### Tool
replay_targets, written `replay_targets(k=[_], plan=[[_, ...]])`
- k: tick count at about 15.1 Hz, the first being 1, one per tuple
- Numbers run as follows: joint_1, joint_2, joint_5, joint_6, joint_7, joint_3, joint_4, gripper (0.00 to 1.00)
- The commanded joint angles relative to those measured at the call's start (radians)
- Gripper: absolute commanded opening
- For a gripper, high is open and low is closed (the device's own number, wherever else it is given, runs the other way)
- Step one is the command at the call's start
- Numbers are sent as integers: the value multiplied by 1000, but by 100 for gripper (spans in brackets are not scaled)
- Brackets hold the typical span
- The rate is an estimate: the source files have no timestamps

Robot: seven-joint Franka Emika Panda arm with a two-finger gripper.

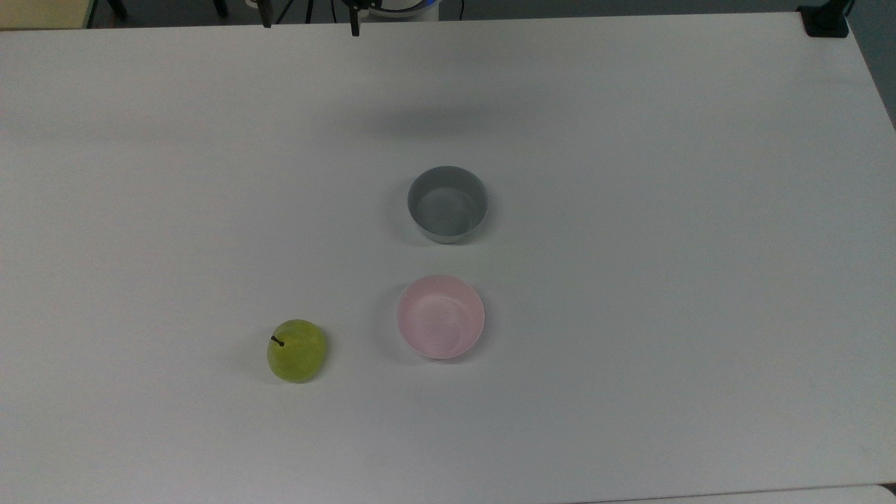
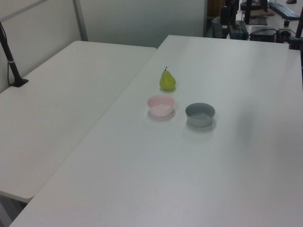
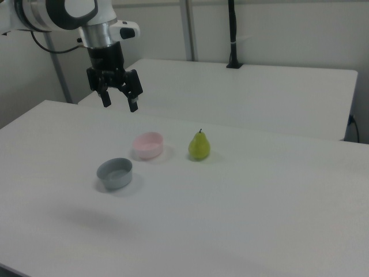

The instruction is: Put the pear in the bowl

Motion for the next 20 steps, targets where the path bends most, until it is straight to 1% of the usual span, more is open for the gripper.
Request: replay_targets(k=[1,6,8,11,15,16,18,20], plan=[[3,-26,6,9,-18,0,-25,100],[-3,-24,6,16,-21,0,-27,100],[-5,-14,6,25,-44,0,-27,100],[-6,-3,6,88,-59,-1,-27,100],[-26,78,-3,226,-59,-1,-25,100],[-28,117,-16,280,-59,-1,-24,100],[-37,158,-34,344,-59,-1,-22,100],[-43,200,-37,431,-61,-1,-22,100]])
